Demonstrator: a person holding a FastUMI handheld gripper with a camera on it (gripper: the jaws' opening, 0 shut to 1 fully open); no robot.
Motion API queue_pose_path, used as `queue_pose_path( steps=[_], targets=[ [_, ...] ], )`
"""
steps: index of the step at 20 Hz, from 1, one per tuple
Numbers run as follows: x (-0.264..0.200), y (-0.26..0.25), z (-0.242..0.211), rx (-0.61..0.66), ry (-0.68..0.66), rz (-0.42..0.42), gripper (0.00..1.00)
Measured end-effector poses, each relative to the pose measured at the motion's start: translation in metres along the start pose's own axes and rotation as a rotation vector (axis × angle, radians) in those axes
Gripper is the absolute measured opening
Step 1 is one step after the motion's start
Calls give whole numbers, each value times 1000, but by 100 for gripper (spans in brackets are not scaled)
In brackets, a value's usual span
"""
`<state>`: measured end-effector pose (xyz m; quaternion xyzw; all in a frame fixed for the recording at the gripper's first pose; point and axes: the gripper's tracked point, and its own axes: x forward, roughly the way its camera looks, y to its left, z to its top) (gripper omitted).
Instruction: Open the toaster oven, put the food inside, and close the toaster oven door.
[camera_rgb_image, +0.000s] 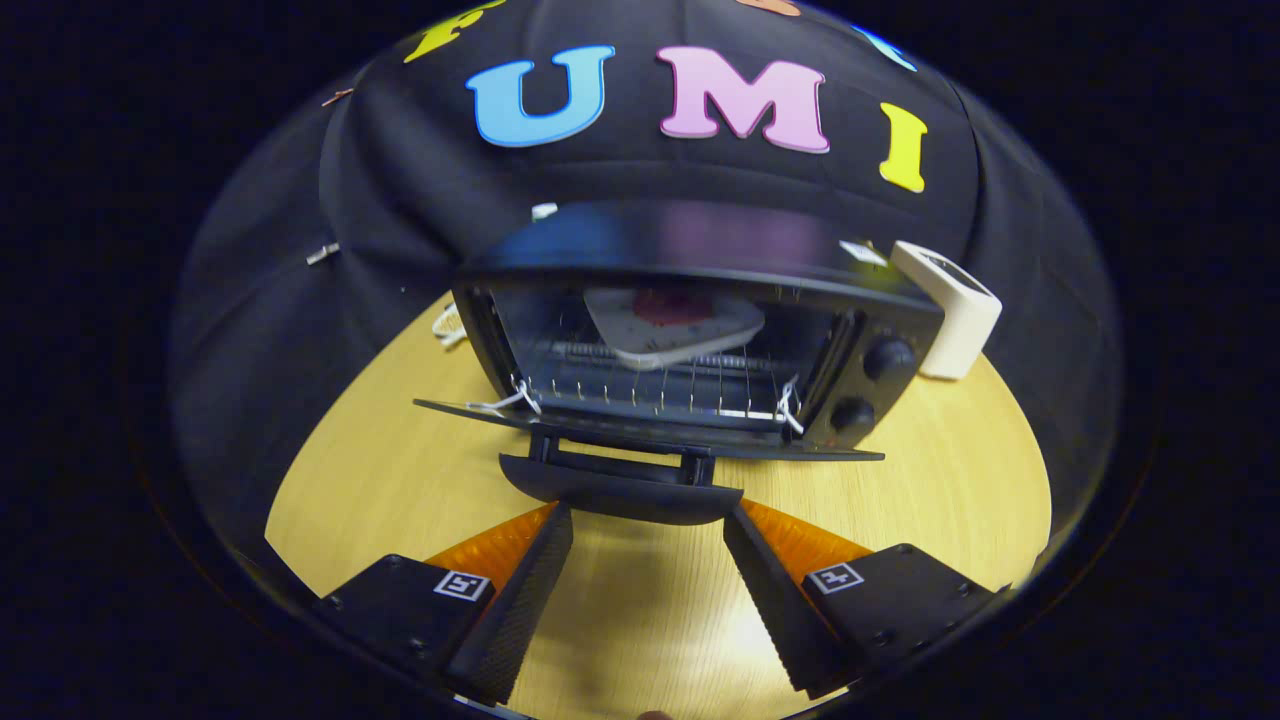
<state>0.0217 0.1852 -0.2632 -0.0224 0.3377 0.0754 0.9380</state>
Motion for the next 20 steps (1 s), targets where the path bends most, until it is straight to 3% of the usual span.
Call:
queue_pose_path(
  steps=[5,11,15,20],
  targets=[
    [-19,-10,62,-52,-163,-38,100],
    [-86,-53,139,-42,-416,-41,97],
    [-138,-105,163,-33,-528,-132,97],
    [-192,-165,164,4,-575,-227,97]
  ],
)
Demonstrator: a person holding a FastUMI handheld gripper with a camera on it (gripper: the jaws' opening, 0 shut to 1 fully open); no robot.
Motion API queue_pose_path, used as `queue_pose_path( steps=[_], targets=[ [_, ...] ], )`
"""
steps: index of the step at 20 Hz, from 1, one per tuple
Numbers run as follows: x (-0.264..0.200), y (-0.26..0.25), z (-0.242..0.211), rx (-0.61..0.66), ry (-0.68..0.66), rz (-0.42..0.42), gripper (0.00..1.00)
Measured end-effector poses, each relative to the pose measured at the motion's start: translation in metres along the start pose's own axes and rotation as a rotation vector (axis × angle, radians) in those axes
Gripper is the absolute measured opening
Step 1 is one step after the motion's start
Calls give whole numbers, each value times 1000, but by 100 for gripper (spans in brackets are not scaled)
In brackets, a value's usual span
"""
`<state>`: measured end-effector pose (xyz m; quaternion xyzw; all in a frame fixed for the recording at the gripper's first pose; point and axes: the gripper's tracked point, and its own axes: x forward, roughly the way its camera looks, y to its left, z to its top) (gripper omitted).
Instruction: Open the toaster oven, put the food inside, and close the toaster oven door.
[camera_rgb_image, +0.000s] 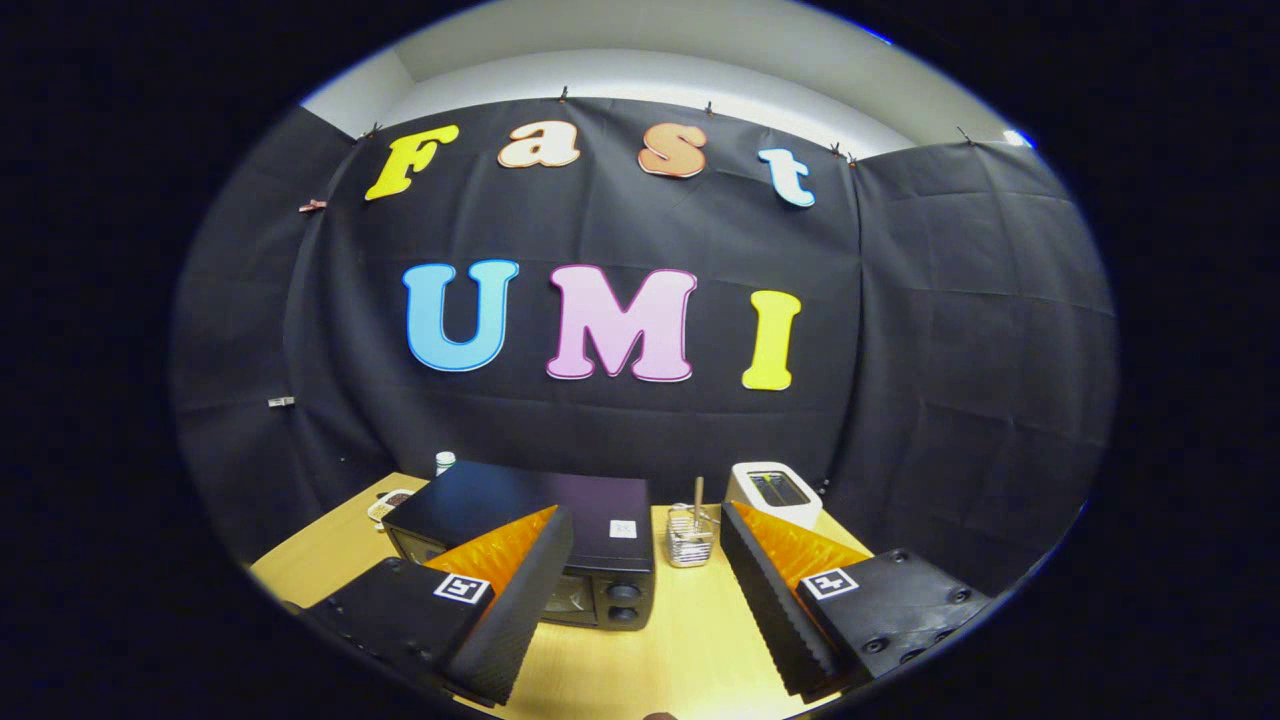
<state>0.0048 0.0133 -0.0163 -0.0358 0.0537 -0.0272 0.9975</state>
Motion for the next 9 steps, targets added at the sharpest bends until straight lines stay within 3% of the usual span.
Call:
queue_pose_path(
  steps=[5,9],
  targets=[
    [-29,-54,5,-53,-22,-81,97],
    [-34,-60,10,-55,-36,-88,97]
  ],
)
